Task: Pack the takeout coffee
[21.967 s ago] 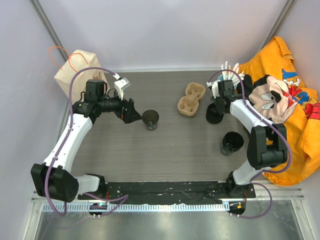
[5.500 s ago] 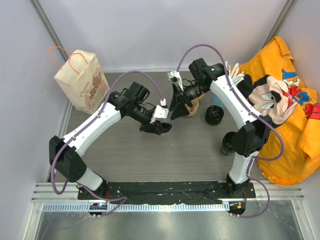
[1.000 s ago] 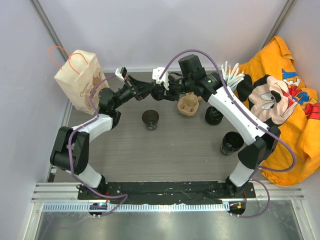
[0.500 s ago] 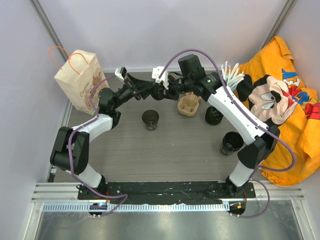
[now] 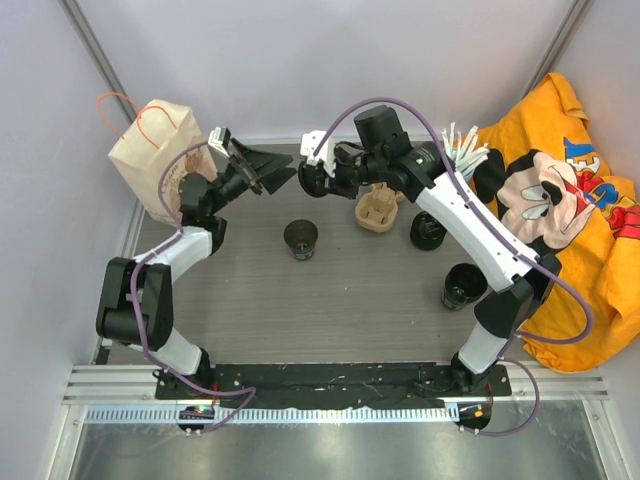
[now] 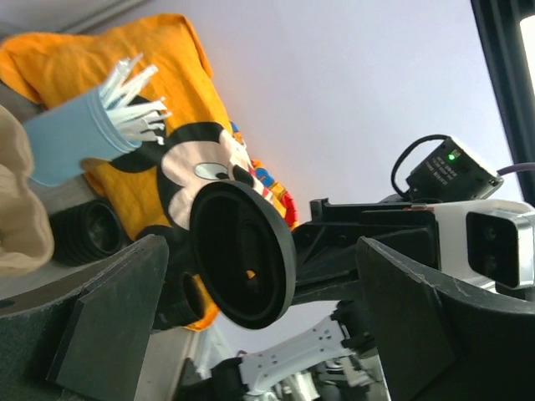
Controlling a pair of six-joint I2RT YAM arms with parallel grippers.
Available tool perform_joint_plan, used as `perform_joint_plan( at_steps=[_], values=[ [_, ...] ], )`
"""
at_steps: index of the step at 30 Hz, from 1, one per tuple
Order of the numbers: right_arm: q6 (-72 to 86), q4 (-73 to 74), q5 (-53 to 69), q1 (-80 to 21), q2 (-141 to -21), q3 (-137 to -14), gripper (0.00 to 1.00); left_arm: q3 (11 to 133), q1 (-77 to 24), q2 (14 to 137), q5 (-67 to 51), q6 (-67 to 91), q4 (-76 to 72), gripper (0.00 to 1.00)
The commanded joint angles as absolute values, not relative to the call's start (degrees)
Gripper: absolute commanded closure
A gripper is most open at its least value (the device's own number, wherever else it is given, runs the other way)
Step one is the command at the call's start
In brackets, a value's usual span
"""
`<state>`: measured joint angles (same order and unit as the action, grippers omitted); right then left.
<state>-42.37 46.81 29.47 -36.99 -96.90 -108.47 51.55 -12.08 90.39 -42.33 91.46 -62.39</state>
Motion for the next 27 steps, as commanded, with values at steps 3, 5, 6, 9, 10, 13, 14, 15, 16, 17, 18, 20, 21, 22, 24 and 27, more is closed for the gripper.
perform_joint_plan(
  at_steps=[3, 5, 6, 9, 10, 13, 14, 15, 16, 17, 18, 20, 21, 22, 24, 27],
  values=[
    [-43.16, 49.74, 25.67, -38.14, -96.59, -113.38, 0.99, 55.54, -6.16, 85.17, -52.38, 69.20, -53.20, 0.00],
    [-43.07, 50.45, 24.79, -38.14, -97.20, -114.52, 0.99, 57.30, -5.45, 82.45, -53.87, 56.95, -41.96, 0.00],
    [-42.89, 51.32, 24.61, -38.14, -97.47, -114.96, 0.99, 59.39, -5.45, 81.75, -55.36, 51.65, -37.83, 0.00],
    [-42.80, 53.25, 23.73, -38.14, -98.87, -116.98, 0.99, 65.27, -5.45, 79.28, -53.71, 32.40, -10.58, 0.00],
    [-42.54, 54.04, 23.47, -38.23, -99.57, -118.64, 0.99, 66.61, -5.45, 78.76, -53.01, 27.47, -5.41, 0.00],
    [-41.84, 56.42, 23.64, -38.49, -101.86, -120.23, 0.99, 69.61, -5.45, 75.68, -48.10, 5.50, 10.87, 0.00],
    [-41.66, 56.60, 23.21, -38.67, -102.21, -120.23, 0.99, 69.61, -5.45, 73.76, -46.77, 1.97, 13.16, 0.00],
    [-41.49, 56.86, 23.03, -39.02, -102.83, -120.15, 0.99, 68.91, -5.28, 72.87, -45.89, -5.20, 17.45, 0.00],
    [-41.31, 56.87, 22.94, -39.11, -103.18, -119.97, 0.99, 68.12, -5.19, 71.82, -44.23, -7.54, 18.45, 0.00],
    [-40.96, 56.95, 22.94, -39.11, -103.44, -119.88, 0.99, 66.98, -5.01, 70.15, -43.60, -9.21, 19.24, 0.00],
    [-40.87, 57.13, 22.77, -39.20, -103.71, -119.97, 0.99, 64.80, -4.14, 69.53, -43.59, -10.36, 20.21, 0.00],
    [-41.04, 58.78, 22.06, -39.46, -105.29, -121.02, 0.99, 62.33, -3.34, 68.38, -44.82, -12.74, 20.57, 0.00],
    [-40.96, 59.93, 21.89, -39.55, -106.08, -121.98, 0.99, 59.88, -2.90, 67.07, -45.17, -13.44, 20.65, 0.00],
    [-41.04, 61.59, 21.71, -39.99, -108.78, -124.95, 0.99, 58.81, -2.81, 66.63, -45.18, -15.19, 20.92, 0.00],
    [-41.31, 67.04, 21.10, -40.78, -111.61, -128.04, 0.99, 56.00, -2.73, 65.14, -45.00, -16.95, 21.44, 0.00],
    [-40.87, 69.43, 18.56, -42.71, -114.69, -129.90, 0.99, 52.49, -2.37, 64.16, -44.30, -19.77, 21.10, 0.00]
  ],
)
